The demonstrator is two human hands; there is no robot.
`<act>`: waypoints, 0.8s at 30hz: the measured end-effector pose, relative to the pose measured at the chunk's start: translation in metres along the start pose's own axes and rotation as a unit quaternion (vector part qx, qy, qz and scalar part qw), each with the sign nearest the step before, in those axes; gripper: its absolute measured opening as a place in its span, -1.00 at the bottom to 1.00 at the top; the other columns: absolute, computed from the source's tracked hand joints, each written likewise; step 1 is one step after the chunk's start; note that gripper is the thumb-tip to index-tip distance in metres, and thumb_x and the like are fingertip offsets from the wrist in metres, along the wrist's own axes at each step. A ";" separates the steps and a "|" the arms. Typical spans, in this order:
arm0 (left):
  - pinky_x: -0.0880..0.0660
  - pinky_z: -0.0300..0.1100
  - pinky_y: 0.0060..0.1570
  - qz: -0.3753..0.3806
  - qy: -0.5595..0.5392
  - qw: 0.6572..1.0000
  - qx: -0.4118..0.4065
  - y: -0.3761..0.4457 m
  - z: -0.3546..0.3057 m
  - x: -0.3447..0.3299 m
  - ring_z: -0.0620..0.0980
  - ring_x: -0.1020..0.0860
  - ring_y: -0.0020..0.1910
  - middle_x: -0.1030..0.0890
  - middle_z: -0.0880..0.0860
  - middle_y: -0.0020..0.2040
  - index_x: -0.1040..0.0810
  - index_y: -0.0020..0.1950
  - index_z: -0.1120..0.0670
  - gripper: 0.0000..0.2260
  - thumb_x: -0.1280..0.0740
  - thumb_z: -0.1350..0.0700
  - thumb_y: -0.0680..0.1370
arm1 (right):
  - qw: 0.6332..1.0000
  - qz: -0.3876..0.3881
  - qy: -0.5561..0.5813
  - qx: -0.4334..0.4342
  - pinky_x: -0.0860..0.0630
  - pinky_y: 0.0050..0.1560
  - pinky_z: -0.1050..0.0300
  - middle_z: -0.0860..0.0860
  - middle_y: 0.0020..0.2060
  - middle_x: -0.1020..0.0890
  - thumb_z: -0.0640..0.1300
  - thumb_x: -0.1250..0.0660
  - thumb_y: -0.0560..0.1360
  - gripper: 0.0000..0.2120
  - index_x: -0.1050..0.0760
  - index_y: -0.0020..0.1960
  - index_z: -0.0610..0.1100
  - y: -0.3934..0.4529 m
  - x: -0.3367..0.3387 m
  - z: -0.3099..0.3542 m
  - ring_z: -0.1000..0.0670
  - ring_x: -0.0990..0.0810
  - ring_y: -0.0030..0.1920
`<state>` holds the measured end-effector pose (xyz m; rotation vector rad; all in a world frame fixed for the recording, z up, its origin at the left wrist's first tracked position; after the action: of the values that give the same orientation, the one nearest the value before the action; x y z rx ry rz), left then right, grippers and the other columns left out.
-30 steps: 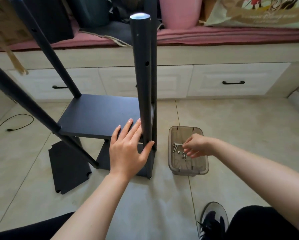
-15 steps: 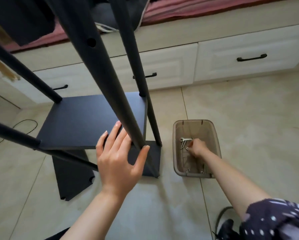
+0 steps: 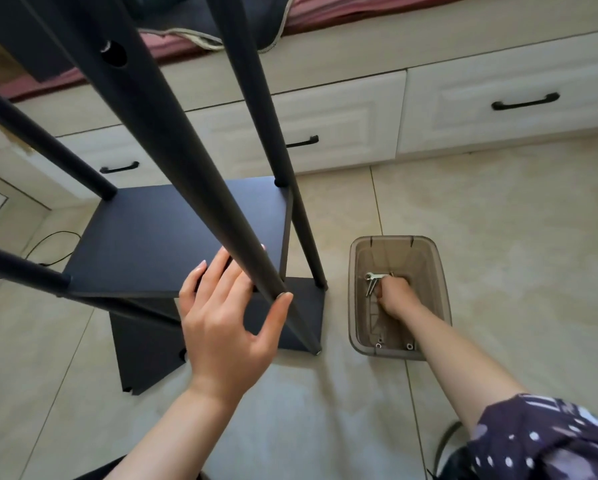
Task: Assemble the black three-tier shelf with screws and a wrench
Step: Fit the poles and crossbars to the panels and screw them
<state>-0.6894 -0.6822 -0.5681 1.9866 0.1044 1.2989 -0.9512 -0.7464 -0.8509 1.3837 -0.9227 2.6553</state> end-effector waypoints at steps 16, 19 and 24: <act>-0.32 0.09 0.42 0.118 0.001 0.991 0.057 0.011 -0.005 0.009 0.05 -0.43 0.47 -0.59 0.01 0.35 -0.62 0.31 0.07 -0.58 -0.32 -0.14 0.55 | 0.928 -0.112 0.348 0.078 -0.59 -0.04 0.14 -0.05 -0.13 -0.67 -0.17 -0.42 0.53 -0.90 -0.61 0.00 -0.19 -0.089 0.044 0.072 -0.01 -0.63 -0.10; -0.27 0.06 0.42 0.161 -0.012 0.983 0.090 0.018 -0.005 0.012 0.05 -0.42 0.47 -0.61 -0.01 0.32 -0.57 0.34 0.05 -0.59 -0.44 -0.07 0.53 | 0.866 -0.059 0.485 0.107 -0.59 -0.27 0.27 -0.07 -0.23 -0.69 -0.21 -0.36 0.57 -0.95 -0.53 -0.06 -0.18 -0.117 0.040 0.105 0.02 -0.68 -0.21; -0.33 0.20 0.40 0.205 -0.074 0.960 0.177 0.030 -0.004 0.013 -0.01 -0.49 0.05 -0.48 -0.15 -0.05 -0.35 0.02 -0.12 -0.64 -0.54 0.02 0.47 | 0.865 0.024 0.485 0.126 -0.53 -0.23 0.27 0.04 -0.26 -0.62 -0.04 -0.30 0.61 -0.86 -0.49 -0.05 -0.10 -0.148 0.022 0.146 0.14 -0.61 -0.23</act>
<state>-0.6959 -0.6952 -0.5385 2.5021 -0.1671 1.4576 -0.8157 -0.7032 -0.6972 -0.1060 -0.4703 2.9622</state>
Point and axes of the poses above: each hand's wrist, its own y-axis towards the middle knuckle, its own x-axis out of the back of the hand, z = x × y, the point moved 7 cm from there along y, towards the middle knuckle
